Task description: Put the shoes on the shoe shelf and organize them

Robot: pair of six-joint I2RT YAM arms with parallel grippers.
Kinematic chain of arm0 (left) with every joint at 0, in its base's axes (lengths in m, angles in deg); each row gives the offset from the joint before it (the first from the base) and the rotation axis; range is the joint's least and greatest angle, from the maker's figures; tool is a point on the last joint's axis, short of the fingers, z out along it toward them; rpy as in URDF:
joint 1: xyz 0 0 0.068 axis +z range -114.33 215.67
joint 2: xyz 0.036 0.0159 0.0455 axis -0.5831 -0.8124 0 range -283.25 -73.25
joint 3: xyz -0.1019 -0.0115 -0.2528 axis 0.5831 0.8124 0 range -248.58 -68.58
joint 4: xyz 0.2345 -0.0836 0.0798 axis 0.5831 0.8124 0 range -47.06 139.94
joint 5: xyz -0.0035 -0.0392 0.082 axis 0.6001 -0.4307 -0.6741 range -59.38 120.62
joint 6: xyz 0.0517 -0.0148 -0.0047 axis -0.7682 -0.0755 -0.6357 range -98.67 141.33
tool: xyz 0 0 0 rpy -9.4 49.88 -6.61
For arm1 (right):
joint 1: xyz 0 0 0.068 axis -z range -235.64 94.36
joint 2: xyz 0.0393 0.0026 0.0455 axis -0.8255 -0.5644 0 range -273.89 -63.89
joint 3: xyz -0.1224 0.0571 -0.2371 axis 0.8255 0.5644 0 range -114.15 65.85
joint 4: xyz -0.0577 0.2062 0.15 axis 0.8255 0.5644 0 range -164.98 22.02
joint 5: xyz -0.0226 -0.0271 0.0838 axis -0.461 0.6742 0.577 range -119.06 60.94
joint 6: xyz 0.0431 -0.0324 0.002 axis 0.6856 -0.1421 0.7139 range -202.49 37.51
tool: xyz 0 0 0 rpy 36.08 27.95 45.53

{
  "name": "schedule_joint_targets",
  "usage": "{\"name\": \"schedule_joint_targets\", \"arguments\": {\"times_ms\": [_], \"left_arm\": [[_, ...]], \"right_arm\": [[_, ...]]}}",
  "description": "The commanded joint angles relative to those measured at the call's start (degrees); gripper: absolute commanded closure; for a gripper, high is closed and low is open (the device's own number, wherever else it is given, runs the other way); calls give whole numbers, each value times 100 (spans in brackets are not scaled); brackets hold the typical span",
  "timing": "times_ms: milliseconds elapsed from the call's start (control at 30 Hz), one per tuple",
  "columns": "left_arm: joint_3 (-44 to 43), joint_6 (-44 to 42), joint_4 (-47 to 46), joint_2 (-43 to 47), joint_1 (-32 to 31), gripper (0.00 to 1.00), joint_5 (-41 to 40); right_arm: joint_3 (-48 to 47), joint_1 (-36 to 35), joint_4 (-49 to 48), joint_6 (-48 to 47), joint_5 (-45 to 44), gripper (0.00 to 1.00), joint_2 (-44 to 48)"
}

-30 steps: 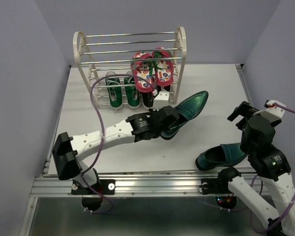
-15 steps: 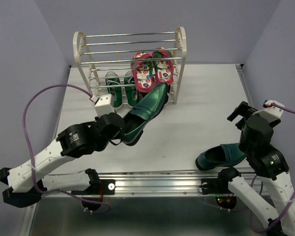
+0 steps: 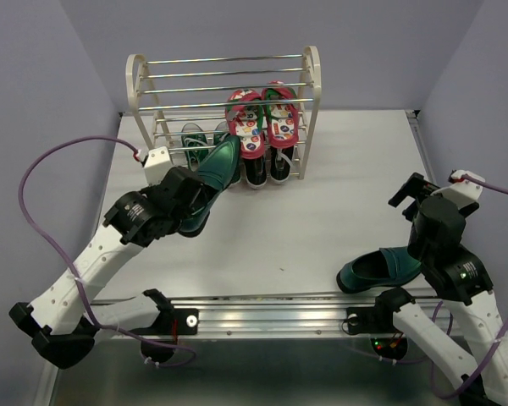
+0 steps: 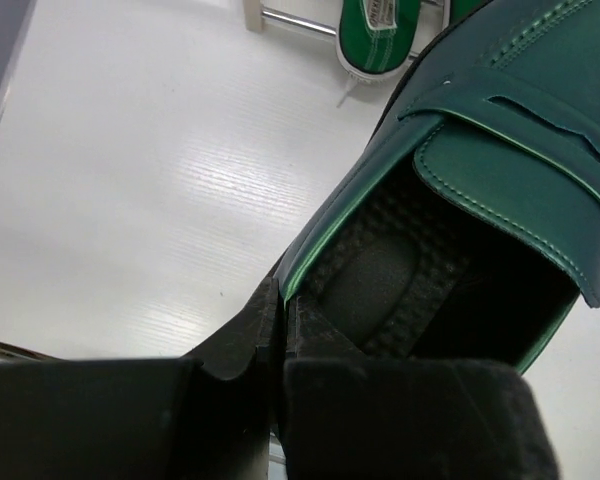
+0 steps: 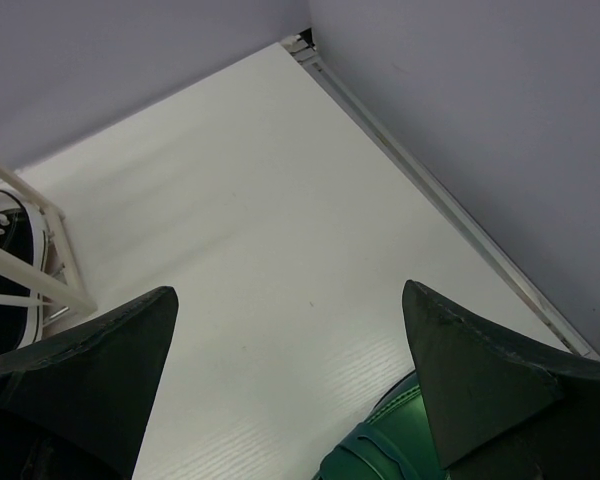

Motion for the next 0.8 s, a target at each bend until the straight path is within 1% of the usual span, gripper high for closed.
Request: {"name": "schedule_joint_targets", "arguments": {"times_ms": [0,200,300,333,433,533,633,767], "left_arm": [[-632,-185,-537,-47,404,100,-459],[-932,-317,-660,-197,695,100,-529],[-967,-616,-1054,-241,888,100,-433],[-967,-860,-1360,-276,967,100,-380],[-1151,-986,-1679,-574,1064,100,-257],[-1379,-889,-2013,-882,1187,100,-300],[-1372,-767,-2732,-1023,1266,100,-283],[-1345,-591,-3147,-1242,1328,100,-283]], "right_arm": [[50,-11,-336,5,-67,0,59],[111,-11,-353,-48,-101,0,217],[129,-11,-379,-74,-119,0,270],[137,-11,-388,-74,-102,0,278],[146,-11,-432,-83,-41,0,287],[146,-11,-441,-92,-40,0,296],[173,-11,-450,-118,-32,0,314],[155,-11,-450,-153,-75,0,349]]}}
